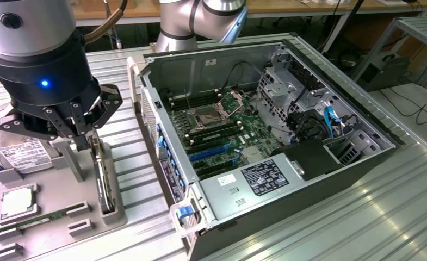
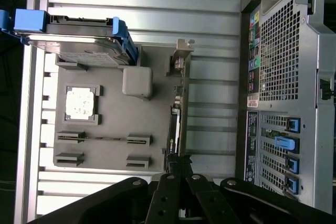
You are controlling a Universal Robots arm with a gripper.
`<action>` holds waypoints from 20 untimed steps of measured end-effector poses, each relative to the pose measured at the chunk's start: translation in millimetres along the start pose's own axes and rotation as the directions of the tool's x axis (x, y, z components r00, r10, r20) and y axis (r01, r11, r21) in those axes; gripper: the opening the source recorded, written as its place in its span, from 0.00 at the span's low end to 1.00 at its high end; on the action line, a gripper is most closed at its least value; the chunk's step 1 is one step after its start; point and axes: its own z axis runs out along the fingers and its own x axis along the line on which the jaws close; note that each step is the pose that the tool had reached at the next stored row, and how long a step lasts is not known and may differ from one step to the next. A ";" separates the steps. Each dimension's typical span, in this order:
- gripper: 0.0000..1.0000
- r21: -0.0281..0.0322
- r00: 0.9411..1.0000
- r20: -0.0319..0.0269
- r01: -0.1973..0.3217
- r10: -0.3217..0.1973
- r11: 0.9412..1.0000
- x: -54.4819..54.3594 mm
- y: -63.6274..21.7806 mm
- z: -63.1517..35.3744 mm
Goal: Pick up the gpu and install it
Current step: 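Pick up the gpu and move the gpu toward the slot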
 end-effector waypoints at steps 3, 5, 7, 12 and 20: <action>0.17 0.000 1.000 0.000 0.000 0.000 1.000 0.0 0.0 0.0; 0.24 0.000 1.000 0.000 0.000 0.000 1.000 0.0 0.0 0.0; 0.36 0.000 1.000 0.000 0.000 0.000 1.000 0.0 0.0 0.0; 0.60 0.000 1.000 0.000 0.000 0.000 1.000 0.0 0.0 0.0; 0.60 0.000 1.000 0.000 0.000 0.000 1.000 -0.2 5.3 0.5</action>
